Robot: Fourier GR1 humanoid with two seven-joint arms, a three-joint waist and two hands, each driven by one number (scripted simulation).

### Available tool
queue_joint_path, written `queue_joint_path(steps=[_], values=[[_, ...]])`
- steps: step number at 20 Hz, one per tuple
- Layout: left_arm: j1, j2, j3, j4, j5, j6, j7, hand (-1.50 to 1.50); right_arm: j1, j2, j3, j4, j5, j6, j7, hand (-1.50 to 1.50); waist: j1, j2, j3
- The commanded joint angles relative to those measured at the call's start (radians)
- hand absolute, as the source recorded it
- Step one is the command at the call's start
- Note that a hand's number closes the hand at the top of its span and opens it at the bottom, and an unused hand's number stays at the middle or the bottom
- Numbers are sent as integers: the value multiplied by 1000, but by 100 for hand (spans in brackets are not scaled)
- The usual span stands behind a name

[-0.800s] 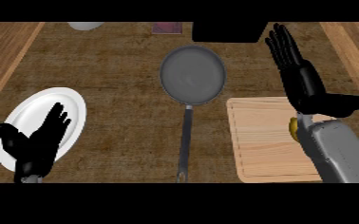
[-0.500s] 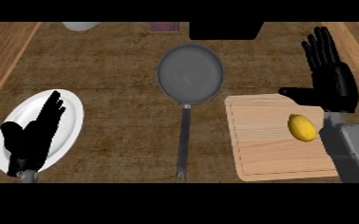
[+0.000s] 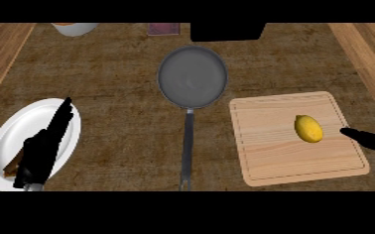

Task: Pick the lemon from the cutting board and place it in the pan

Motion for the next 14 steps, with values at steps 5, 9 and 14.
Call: queue_joint_path(steps=[5,9,14], values=[[-24,-47,-53,-2,-60,15,7,0,129,-291,54,-152,71,208,217,-150,29,2,-1],[-43,-21,-31,-15,-50,-20,40,0,70,-360,75,-242,25,353,343,-150,42,3,0],[9,-37,-25,3,-60,-37,-39,0,-58,-357,132,-275,13,452,490,-150,60,5,1]])
